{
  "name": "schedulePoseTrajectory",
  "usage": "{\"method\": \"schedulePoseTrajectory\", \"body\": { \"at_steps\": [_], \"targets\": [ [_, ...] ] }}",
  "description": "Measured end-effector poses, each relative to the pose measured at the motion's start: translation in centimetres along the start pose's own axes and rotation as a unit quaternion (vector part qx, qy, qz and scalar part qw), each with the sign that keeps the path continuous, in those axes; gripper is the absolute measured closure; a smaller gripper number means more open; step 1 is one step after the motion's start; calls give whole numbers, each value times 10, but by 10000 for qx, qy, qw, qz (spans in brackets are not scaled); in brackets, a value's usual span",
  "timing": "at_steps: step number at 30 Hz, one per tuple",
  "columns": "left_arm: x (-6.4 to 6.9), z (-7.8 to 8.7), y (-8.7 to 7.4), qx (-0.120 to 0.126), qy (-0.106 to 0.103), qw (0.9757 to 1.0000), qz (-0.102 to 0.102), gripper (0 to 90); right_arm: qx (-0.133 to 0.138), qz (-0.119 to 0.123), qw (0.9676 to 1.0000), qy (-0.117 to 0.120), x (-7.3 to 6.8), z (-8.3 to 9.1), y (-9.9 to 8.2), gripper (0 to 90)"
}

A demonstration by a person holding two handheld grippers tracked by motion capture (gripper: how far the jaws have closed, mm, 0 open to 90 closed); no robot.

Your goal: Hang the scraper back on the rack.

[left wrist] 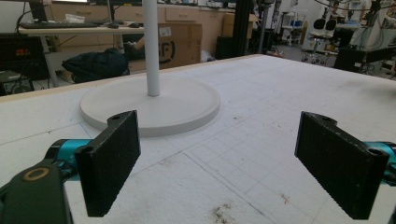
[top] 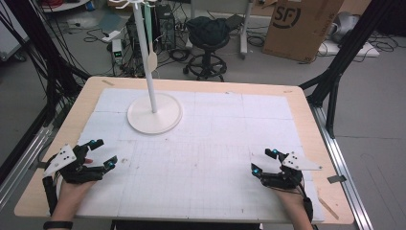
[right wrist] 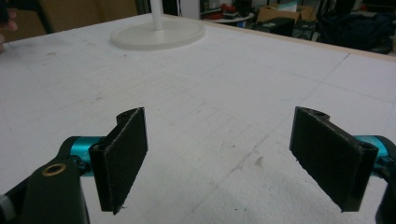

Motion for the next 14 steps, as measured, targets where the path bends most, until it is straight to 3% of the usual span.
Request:
{"method": "schedulePoseTrajectory", "body": {
  "at_steps": [11,14],
  "targets": [
    [1,1,0,28,40,10000,-44,147,81,216,9997,-96,-4,1,-2,183],
    [1,1,0,36,45,10000,-47,147,72,149,9998,-80,-3,2,-2,183]
  ]
}}
Point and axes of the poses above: each handheld gripper's, and its own axes: z roughly backward along the jaws, y roughly out of its top, x roughly to its right, the point moved 1 cm from there along -z, roughly forward along the jaws, and after that the axes turned 1 degree about z, right-handed, at the moved point
